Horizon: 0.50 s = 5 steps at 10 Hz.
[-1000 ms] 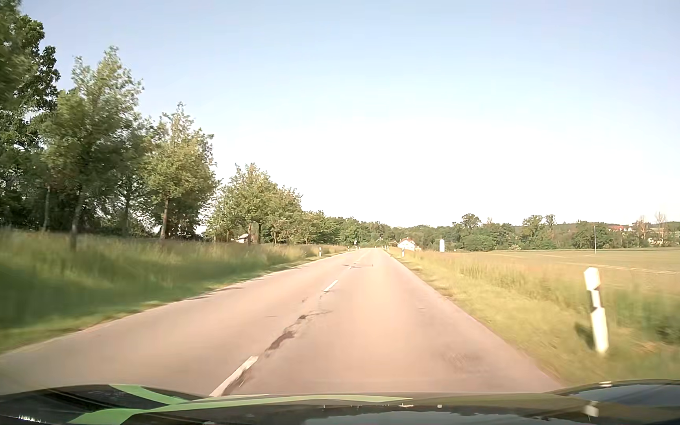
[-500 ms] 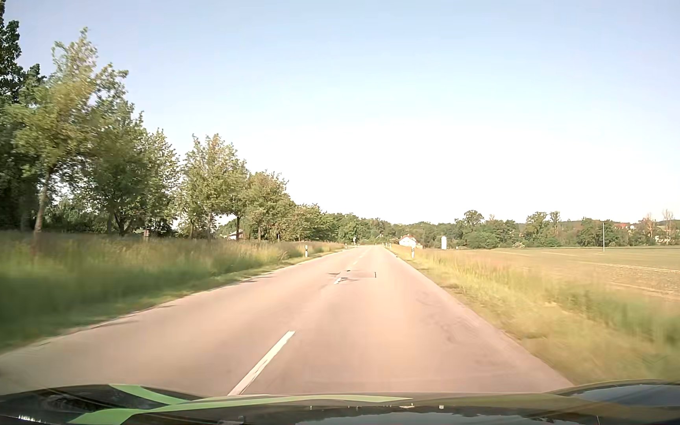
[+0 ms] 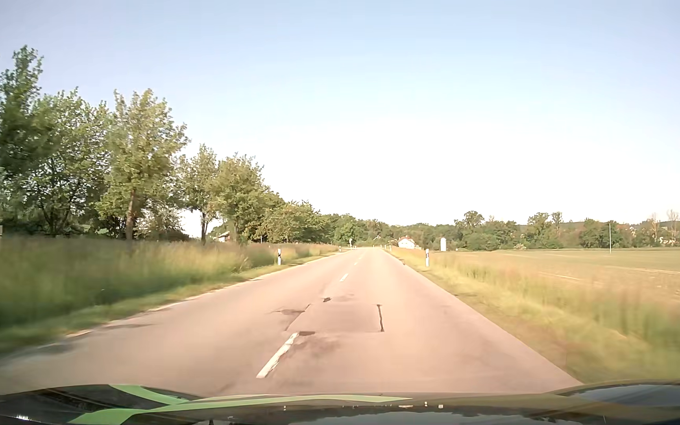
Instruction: Follow the waypoints while adhering to traffic rules and regulations
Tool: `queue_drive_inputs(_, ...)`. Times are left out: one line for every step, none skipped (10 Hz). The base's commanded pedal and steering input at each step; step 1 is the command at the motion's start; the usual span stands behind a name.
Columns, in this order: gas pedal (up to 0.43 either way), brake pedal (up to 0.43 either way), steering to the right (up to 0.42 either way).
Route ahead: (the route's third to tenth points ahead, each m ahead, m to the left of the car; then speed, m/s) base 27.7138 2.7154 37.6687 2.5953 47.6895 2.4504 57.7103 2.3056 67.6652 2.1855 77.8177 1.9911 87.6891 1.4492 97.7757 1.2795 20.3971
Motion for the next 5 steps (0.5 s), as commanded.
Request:
queue_drive_inputs(0.0,0.0,0.001)
queue_drive_inputs(0.0,0.0,0.001)
queue_drive_inputs(0.0,0.0,0.001)
queue_drive_inputs(0.079,0.0,0.001)
queue_drive_inputs(0.098,0.0,0.001)
